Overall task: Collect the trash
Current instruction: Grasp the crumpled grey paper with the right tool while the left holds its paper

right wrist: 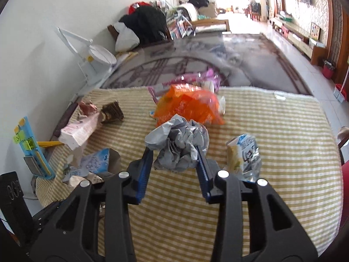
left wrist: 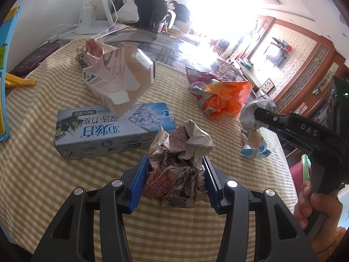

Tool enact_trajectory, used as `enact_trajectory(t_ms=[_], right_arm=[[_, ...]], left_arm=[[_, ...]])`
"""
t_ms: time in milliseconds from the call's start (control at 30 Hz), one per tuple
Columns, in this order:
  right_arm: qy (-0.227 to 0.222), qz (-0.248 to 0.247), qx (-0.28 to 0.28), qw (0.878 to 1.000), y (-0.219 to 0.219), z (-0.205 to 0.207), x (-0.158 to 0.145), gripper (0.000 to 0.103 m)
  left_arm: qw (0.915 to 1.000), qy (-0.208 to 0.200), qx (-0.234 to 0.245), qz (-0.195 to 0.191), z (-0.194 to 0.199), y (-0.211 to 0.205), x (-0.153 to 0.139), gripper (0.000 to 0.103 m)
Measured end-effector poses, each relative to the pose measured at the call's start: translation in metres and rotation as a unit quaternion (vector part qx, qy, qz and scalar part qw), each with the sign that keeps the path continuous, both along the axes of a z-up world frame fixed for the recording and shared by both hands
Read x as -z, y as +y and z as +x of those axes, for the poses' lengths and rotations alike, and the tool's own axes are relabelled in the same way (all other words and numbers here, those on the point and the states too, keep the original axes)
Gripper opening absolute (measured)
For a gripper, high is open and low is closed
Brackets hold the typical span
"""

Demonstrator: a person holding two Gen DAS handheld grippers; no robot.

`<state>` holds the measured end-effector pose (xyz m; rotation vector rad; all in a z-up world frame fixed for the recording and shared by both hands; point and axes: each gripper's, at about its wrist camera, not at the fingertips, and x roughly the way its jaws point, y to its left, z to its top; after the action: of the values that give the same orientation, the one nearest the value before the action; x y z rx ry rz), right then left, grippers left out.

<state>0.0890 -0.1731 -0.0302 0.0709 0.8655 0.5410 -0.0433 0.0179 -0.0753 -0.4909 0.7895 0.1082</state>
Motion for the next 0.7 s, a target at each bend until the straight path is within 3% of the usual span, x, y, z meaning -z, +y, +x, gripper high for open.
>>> enact_trajectory(t_ms=[333,700], right_arm=[[-0.009,0.019,0.011,1.000,-0.022,-0.005,-0.010,0.038],[-0.008,0.036,0.023,0.999,-0.053,-0.008,-0.016,0.038]], left_arm=[[1.0000,-0.002,-0.007,0.006,0.000,0.000,0.002,0.046],[0.9992,0.007,0.004,0.039,0.004,-0.013,0.006,0.046]])
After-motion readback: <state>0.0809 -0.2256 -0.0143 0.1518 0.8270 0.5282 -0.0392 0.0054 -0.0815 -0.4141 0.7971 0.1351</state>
